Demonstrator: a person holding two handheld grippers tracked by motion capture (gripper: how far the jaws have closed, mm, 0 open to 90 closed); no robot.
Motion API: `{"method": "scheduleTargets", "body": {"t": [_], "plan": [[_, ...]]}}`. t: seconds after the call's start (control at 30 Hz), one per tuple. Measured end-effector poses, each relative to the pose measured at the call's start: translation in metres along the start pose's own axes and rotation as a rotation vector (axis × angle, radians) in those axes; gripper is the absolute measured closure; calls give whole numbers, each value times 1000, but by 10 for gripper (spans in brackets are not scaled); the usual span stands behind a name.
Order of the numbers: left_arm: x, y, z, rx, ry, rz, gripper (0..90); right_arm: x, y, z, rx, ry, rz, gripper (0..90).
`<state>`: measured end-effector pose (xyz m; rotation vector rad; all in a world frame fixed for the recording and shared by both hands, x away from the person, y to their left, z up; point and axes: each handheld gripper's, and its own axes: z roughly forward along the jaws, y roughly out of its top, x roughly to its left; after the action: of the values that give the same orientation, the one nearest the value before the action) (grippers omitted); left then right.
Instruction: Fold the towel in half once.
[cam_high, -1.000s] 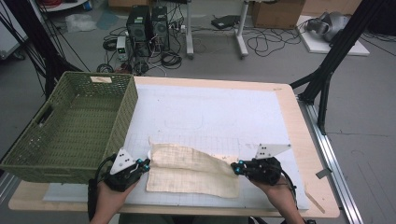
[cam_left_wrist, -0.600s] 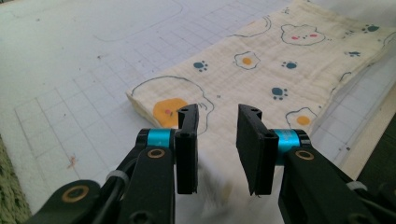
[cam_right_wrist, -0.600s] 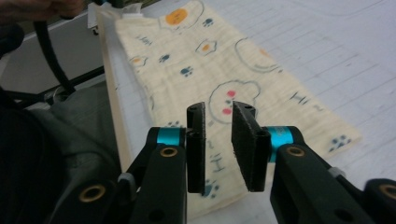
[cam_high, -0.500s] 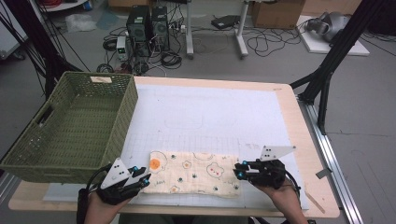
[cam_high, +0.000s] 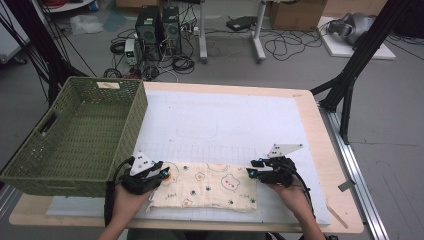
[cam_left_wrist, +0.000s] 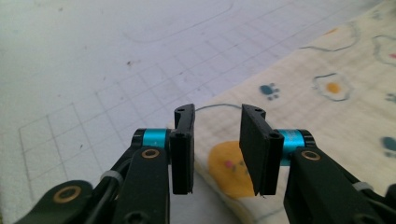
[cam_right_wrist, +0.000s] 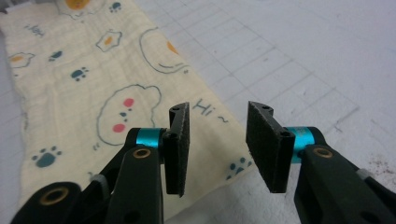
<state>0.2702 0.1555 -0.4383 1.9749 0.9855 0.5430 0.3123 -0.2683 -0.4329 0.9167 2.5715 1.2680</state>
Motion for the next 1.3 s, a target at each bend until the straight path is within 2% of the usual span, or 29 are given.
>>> {"method": "scheduleTargets", "body": {"t": [0.13, 0.27, 0.3, 0.37, 0.47, 0.5, 0.63, 0.7, 0.83, 0.93, 1.03, 1.17, 1.23, 1.3], "plan": [[3, -3, 7, 31, 41, -18, 596, -5, -4, 4, 19, -16, 13, 570], [6, -5, 12, 65, 41, -37, 579, -6, -6, 7, 38, -10, 29, 594], [7, -6, 13, 68, 27, -51, 589, -5, -6, 8, 41, -11, 21, 618], [6, -5, 14, 65, 5, -45, 677, -5, -6, 8, 38, 1, 13, 737], [3, -4, 15, 68, -16, -36, 821, -5, -6, 8, 50, 25, 19, 840], [2, -3, 15, 70, -13, -32, 838, -5, -5, 8, 47, 28, 15, 854], [2, -1, 16, 53, -10, -45, 855, -5, -2, 5, 44, 3, -2, 866], [2, 3, 17, 29, -10, -57, 856, -6, 1, 1, 33, -15, -8, 867], [0, 14, 22, 4, -11, -62, 856, -13, 9, -6, 28, -52, -14, 867], [2, 23, 30, -20, -1, -80, 855, -22, 15, -10, 33, -76, -20, 867], [8, 30, 38, -45, 30, -96, 856, -31, 21, -11, 28, -95, -10, 867], [13, 37, 46, -55, 58, -94, 855, -41, 27, -9, 11, -107, 8, 865], [16, 38, 49, -43, 63, -98, 852, -45, 27, -7, -6, -103, 23, 860], [17, 37, 50, -39, 67, -92, 824, -47, 26, -3, -11, -88, 41, 801]]}}
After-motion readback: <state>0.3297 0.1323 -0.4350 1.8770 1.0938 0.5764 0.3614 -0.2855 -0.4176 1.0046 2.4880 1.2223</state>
